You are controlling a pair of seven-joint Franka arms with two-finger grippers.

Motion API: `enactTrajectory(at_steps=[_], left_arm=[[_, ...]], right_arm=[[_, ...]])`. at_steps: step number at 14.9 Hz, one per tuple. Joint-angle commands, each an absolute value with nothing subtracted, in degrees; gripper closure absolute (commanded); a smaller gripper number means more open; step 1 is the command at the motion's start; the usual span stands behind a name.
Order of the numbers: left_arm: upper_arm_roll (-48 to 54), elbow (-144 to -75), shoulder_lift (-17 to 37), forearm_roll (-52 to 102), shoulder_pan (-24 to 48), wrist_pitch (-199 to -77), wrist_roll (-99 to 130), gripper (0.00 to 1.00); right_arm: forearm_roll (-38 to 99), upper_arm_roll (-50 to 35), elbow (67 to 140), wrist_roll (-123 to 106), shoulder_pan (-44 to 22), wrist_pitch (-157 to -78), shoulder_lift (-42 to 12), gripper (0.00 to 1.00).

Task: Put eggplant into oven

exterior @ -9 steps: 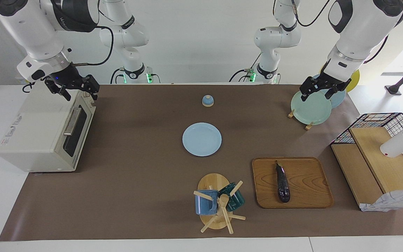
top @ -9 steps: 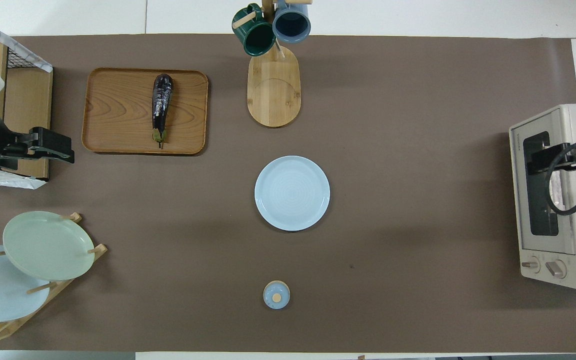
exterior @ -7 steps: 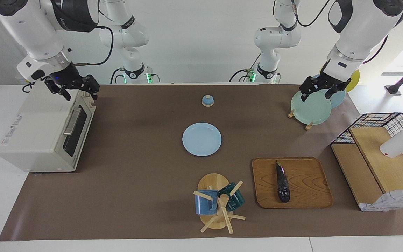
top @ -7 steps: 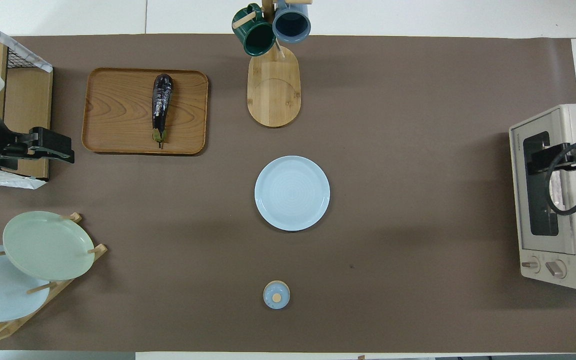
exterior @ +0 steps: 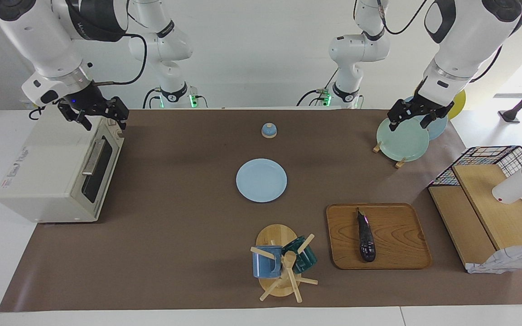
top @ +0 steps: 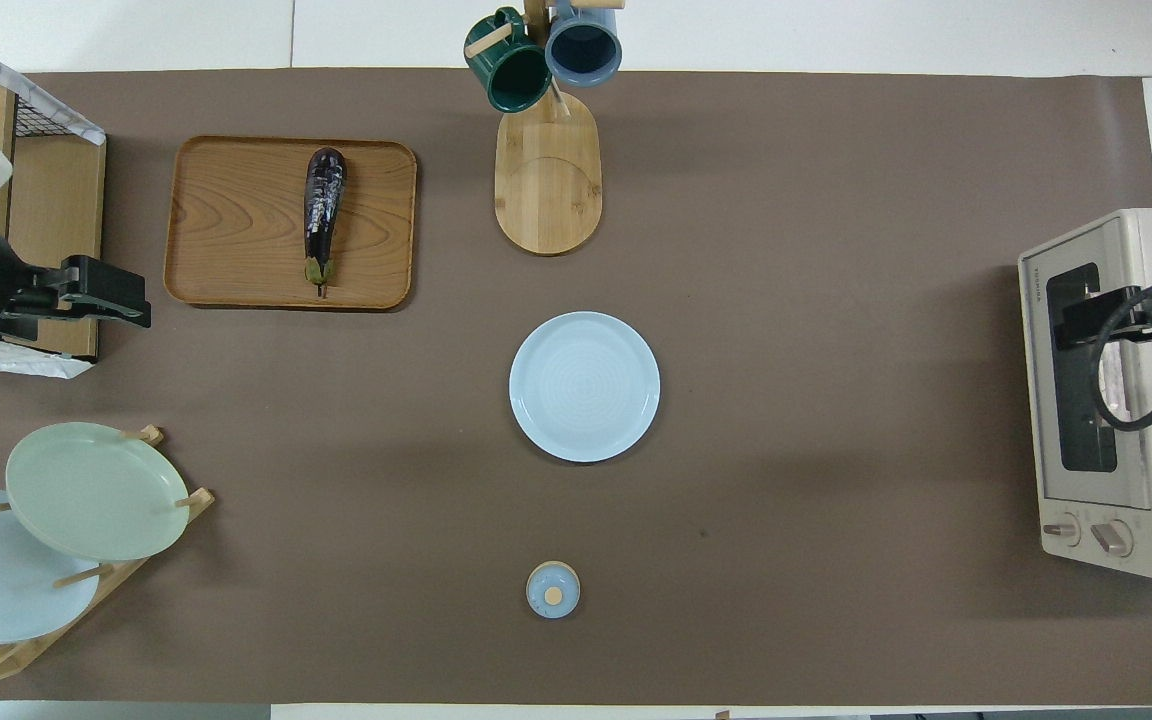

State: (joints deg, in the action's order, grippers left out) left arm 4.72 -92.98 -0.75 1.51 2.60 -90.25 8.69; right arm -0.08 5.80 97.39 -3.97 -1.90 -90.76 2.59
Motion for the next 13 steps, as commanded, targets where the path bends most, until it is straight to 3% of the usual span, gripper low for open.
enactTrajectory(at_steps=[1,5,13], left_arm=[[4.6,-95.4,-1.6,2.2,3.2,-95.3,9.3,0.00],[4.6,-94.7,2.5,4.5,3.3,-100.0,9.2,0.00],[4.7,-83.1,27.5,4.0,5.5,-112.5,8.8,0.00]], right_arm=[[1.5,5.6,97.1,-3.4,-1.5,-89.6,2.9,0.00],[1.5,5.6,97.1,-3.4,-1.5,-89.6,3.0,0.00],[1.5,5.6,97.1,-3.4,-1.5,-89.6,2.9,0.00]])
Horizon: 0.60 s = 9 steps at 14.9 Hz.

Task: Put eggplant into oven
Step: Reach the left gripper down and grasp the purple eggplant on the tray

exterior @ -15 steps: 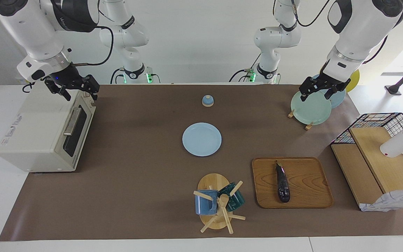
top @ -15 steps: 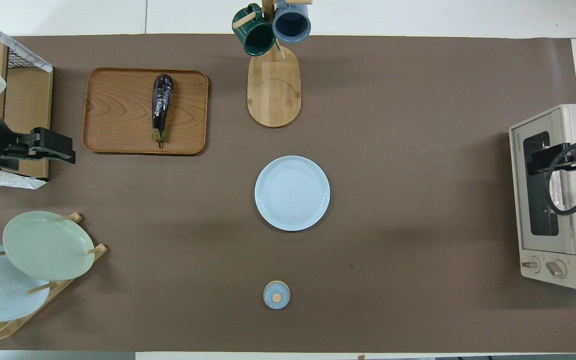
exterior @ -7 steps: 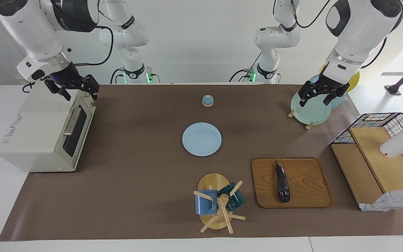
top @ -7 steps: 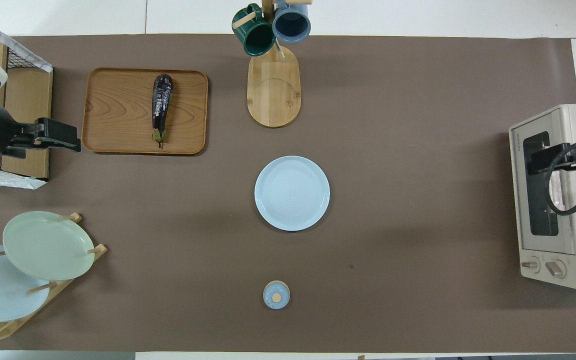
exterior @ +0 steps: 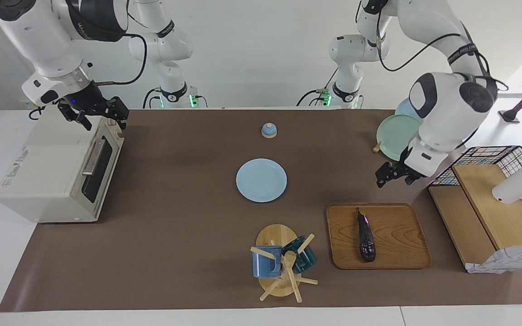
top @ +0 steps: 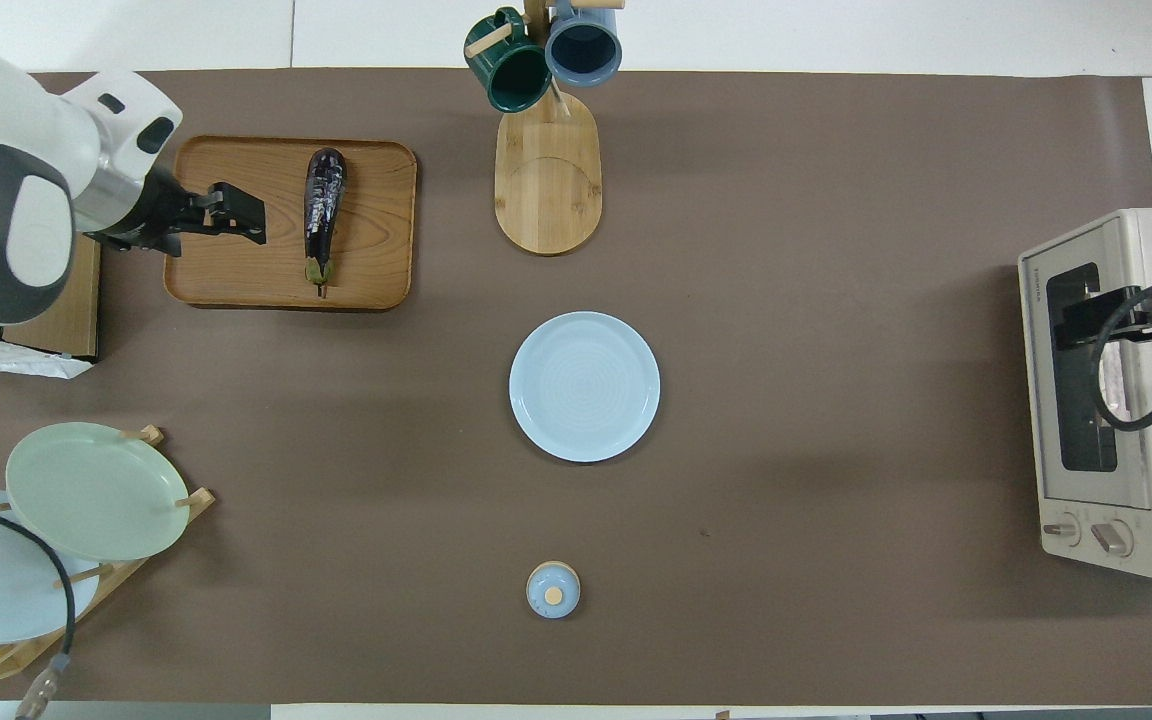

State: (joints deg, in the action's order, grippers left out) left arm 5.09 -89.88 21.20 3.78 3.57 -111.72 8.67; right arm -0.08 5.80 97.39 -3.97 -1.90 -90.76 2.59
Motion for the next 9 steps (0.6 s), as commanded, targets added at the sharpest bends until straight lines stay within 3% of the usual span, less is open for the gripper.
enactTrajectory(at_steps=[1,3,9], left_arm=[[4.6,-80.3,31.0,3.9,6.9,-113.1,8.8,0.00],[4.5,-77.4,35.3,3.8,8.5,-114.0,8.8,0.00],[4.5,-81.5,35.9,-0.8,8.4,-121.0,4.8,0.00]], right_arm=[[1.5,5.6,97.1,-3.4,-1.5,-89.6,2.9,0.00],[1.5,5.6,97.1,-3.4,-1.5,-89.6,2.9,0.00],[1.5,5.6,97.1,-3.4,-1.5,-89.6,2.9,0.00]])
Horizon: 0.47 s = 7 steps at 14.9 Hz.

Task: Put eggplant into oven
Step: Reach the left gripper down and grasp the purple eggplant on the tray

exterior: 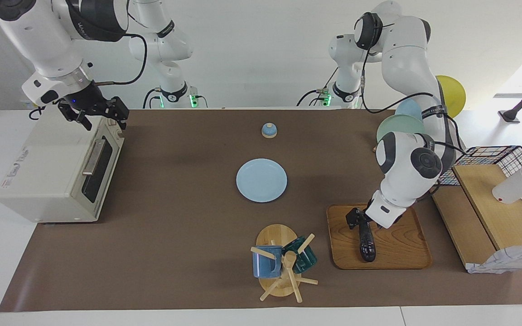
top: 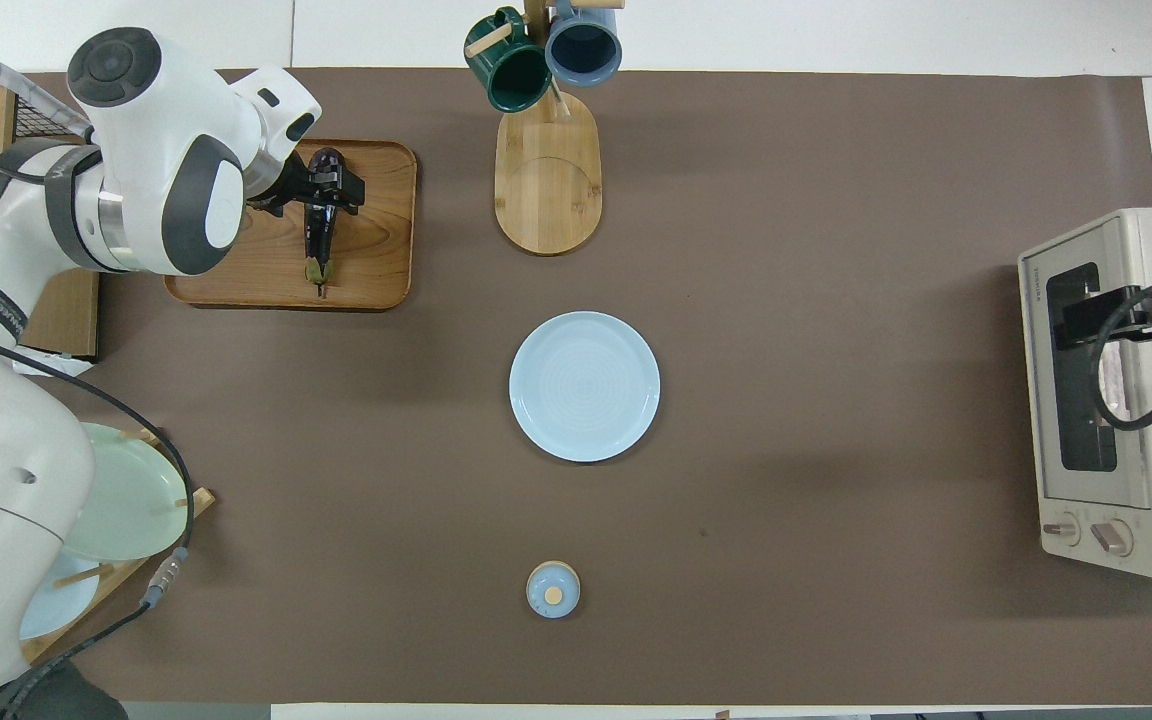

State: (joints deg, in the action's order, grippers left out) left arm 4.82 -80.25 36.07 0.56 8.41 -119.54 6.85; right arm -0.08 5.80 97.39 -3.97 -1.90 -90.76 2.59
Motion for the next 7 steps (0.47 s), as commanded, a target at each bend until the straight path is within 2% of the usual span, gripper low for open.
enactTrajectory(at_steps=[1,4,7], left_arm=[[4.5,-82.8,35.8,-0.8,8.5,-122.3,4.7,0.00],[4.5,-87.1,34.9,-0.8,8.8,-125.9,4.7,0.00],[4.6,-87.4,34.7,-0.7,8.8,-126.0,4.7,0.00]], right_arm=[[1.5,5.6,97.1,-3.4,-1.5,-89.6,2.9,0.00],[1.5,5.6,97.1,-3.4,-1.5,-89.6,2.9,0.00],[1.5,5.6,97.1,-3.4,-1.5,-89.6,2.9,0.00]])
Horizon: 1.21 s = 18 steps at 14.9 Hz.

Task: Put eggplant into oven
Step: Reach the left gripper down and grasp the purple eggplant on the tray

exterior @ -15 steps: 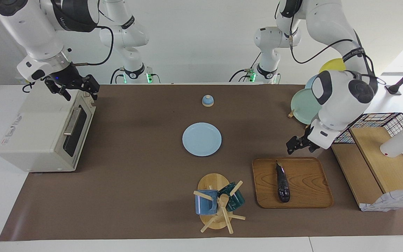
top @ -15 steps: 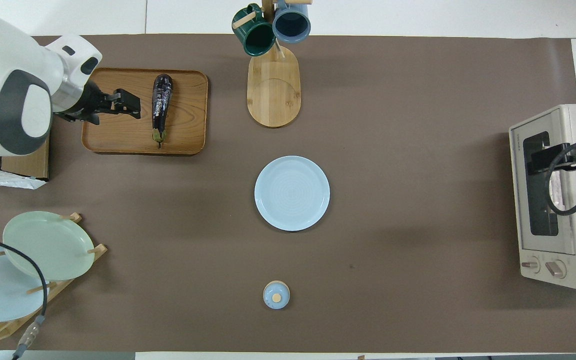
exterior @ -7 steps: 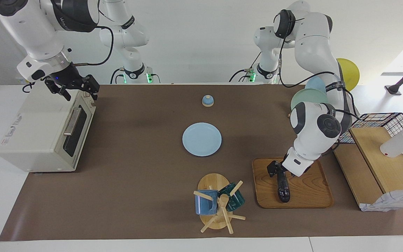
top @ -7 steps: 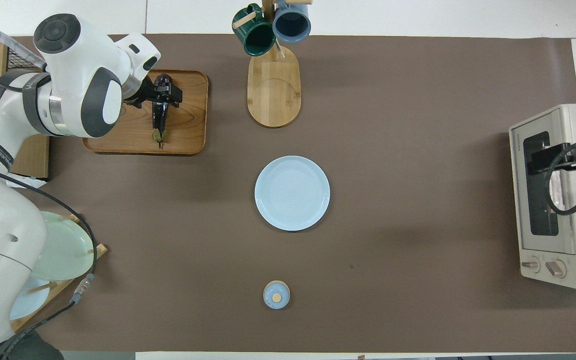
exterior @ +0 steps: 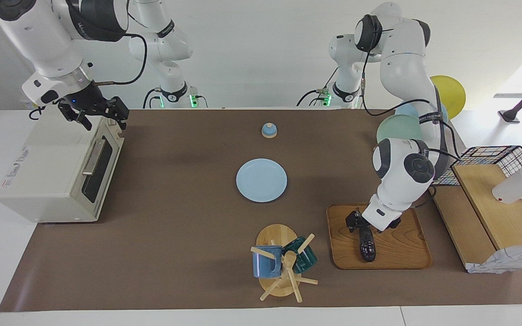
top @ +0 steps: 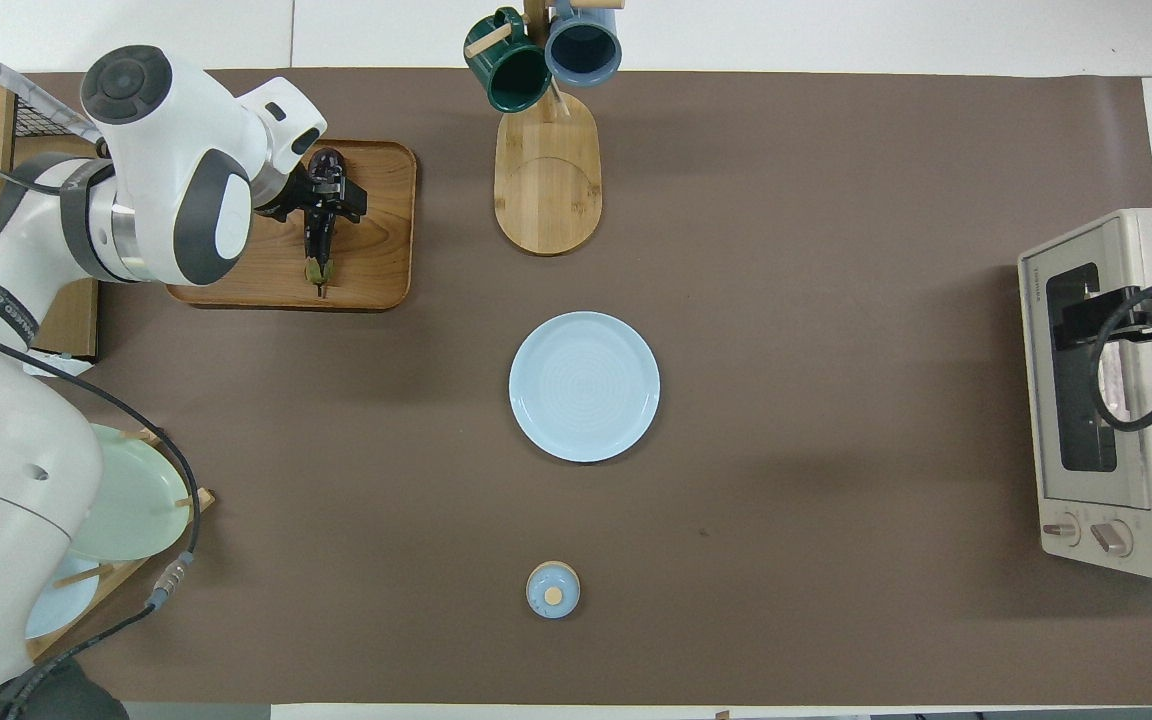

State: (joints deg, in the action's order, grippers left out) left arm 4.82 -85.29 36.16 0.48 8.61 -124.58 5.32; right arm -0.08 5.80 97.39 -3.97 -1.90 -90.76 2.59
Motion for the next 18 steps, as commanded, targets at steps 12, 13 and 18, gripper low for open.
enactTrajectory(at_steps=[12,13,18], left_arm=[[4.7,-84.8,33.7,0.3,9.1,-120.0,5.9,1.00],[4.7,-85.0,31.9,1.9,9.1,-118.9,6.5,1.00],[4.7,-88.1,19.4,6.4,10.4,-106.8,12.4,1.00]], right_arm=[[1.5,5.4,98.4,-3.8,-2.0,-92.1,3.3,0.03],[1.4,5.4,99.0,-4.4,-2.0,-95.1,3.3,0.38],[0.5,5.4,104.6,-5.6,-2.0,-96.7,5.8,1.00]])
